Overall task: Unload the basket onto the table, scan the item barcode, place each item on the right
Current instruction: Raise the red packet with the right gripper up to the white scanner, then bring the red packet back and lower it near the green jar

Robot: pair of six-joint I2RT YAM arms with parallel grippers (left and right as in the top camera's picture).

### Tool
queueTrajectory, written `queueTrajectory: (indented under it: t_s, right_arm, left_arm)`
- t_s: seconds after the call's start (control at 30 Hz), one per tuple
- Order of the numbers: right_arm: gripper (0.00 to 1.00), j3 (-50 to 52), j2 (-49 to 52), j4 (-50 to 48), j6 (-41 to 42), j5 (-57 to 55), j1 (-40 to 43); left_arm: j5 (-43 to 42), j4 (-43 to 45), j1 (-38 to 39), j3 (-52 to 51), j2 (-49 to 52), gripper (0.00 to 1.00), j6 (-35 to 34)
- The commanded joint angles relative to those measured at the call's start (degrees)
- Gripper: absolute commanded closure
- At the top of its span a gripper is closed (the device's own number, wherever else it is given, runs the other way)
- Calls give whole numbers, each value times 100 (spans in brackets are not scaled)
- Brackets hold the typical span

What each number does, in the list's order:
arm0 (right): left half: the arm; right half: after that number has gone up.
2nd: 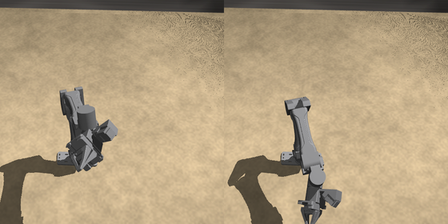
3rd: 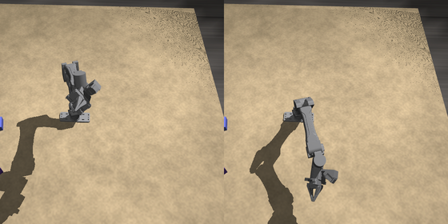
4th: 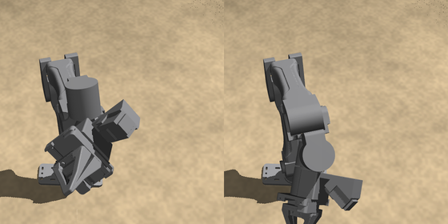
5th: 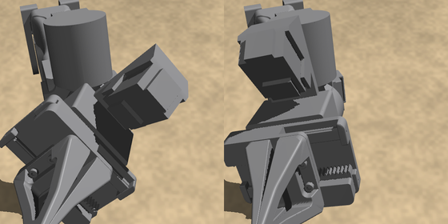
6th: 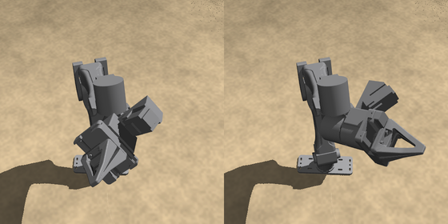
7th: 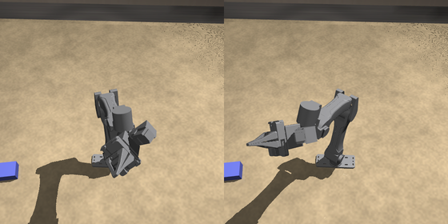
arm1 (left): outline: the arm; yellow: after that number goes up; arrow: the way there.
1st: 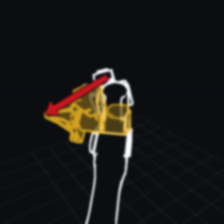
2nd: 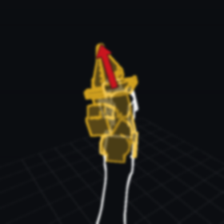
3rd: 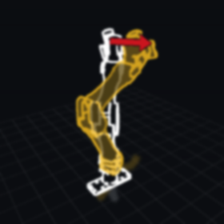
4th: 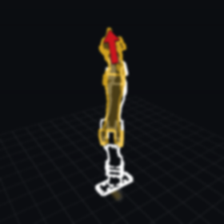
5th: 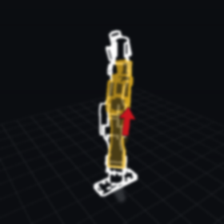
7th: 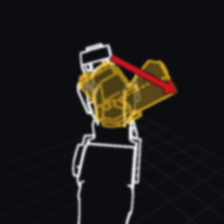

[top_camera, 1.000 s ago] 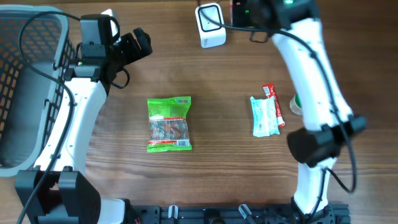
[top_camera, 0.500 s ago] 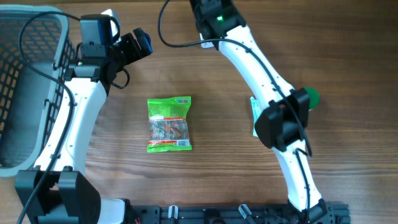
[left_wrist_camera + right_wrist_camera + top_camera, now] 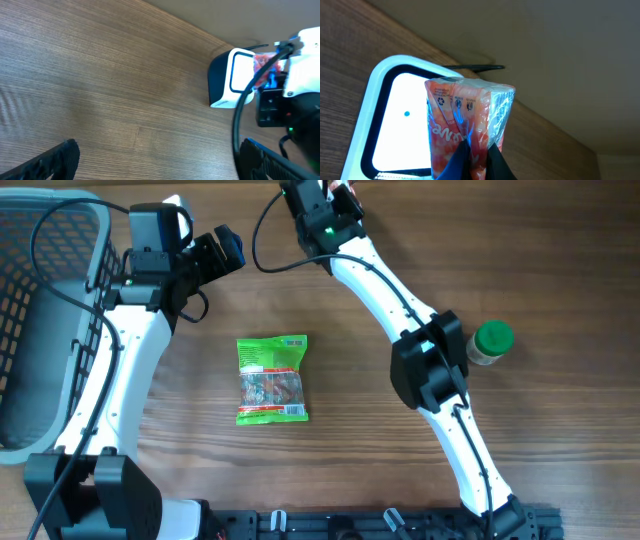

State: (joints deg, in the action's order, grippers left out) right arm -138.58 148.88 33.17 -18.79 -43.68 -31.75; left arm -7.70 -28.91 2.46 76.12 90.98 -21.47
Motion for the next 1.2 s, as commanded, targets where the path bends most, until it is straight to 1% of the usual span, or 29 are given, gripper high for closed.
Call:
queueTrajectory:
  t_s: [0.0,0.17,0.3,0.4,0.57,0.67,0.73,0.8,0.9,0.93,1.0,1.07,1.17]
  right_arm:
    - [96,-50,168,-55,-48,-151,-13]
    - [96,-50,168,-79,4,-136,-11]
    - [96,-55,66,68,516,-129,9]
    - [96,-52,-328,417,885,-118,48]
    - [96,-52,-1744,1803,1805,737,240]
    - [96,-52,-2728,3095,2251,1611,382]
    - [96,-52,-3303,3956,2374,2302,566]
    - [96,-52,-3713,4780,2371,2970,852]
    - [96,-52,-3884,5847,2376,3825,1412]
    - [96,13,-3860,5901,2365,4081,1569]
    - [96,518,-3862,5897,2369,4623,1878]
    - [96,1235,-3882,5899,2400,4642,2063]
    - [96,2308,-3974,5893,2457,4614,2122]
  left_arm:
    - [33,15,-11,46,63,0,46]
    - [33,15,-11,46,63,0,46]
    - [31,15,-11,46,63,0,46]
    - [33,15,-11,46,63,0,46]
    - [33,15,-11,46,63,0,46]
    - [33,15,-11,46,63,0,46]
    - [33,15,-11,46,63,0,46]
    - [33,15,-11,46,63,0,46]
    - [33,15,-11,46,63,0,46]
    - [33,15,-11,46,63,0,46]
    - [33,15,-11,46,63,0,46]
    - [33,15,-11,46,63,0,46]
    - [33,15,-11,46,63,0,46]
